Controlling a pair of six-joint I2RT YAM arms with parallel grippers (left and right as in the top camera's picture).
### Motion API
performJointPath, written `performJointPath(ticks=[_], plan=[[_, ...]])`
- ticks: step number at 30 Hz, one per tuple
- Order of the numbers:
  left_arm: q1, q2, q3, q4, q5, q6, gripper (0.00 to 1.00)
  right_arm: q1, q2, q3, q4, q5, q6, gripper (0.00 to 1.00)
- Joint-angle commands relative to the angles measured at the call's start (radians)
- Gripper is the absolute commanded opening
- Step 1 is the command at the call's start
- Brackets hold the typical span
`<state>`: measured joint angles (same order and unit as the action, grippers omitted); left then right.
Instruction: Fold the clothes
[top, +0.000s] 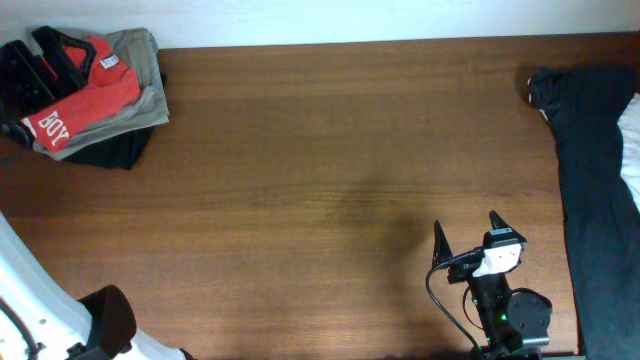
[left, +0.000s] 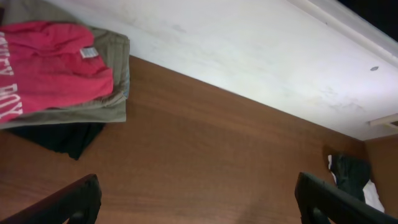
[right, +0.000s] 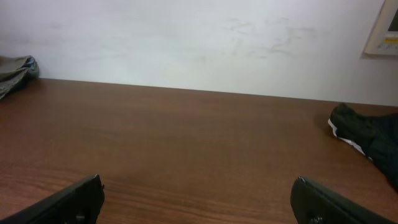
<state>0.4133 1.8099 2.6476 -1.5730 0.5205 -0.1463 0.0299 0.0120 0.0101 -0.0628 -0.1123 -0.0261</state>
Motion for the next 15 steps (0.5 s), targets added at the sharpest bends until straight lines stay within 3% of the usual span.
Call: performJointPath(ticks=[1, 4, 11, 15], plan=[[0.005, -0.008, -0.003, -0.027, -0.002, 0.006, 0.99, 0.009, -0.008, -0.005, -0.008, 0.013, 0.008, 0.99], [-0.021, -0.033, -0.003, -0.100, -0.121, 0.005, 0.99, 0.009, -0.008, -0.005, -0.008, 0.013, 0.008, 0.99], [-0.358, -0.159, -0.005, -0.111, -0.526, 0.005, 0.99, 0.009, -0.008, -0.005, -0.008, 0.013, 0.008, 0.99], [-0.412, -0.288, -0.180, -0.020, -0.570, -0.077, 0.99, 0.009, -0.008, -0.005, -0.008, 0.013, 0.008, 0.99]])
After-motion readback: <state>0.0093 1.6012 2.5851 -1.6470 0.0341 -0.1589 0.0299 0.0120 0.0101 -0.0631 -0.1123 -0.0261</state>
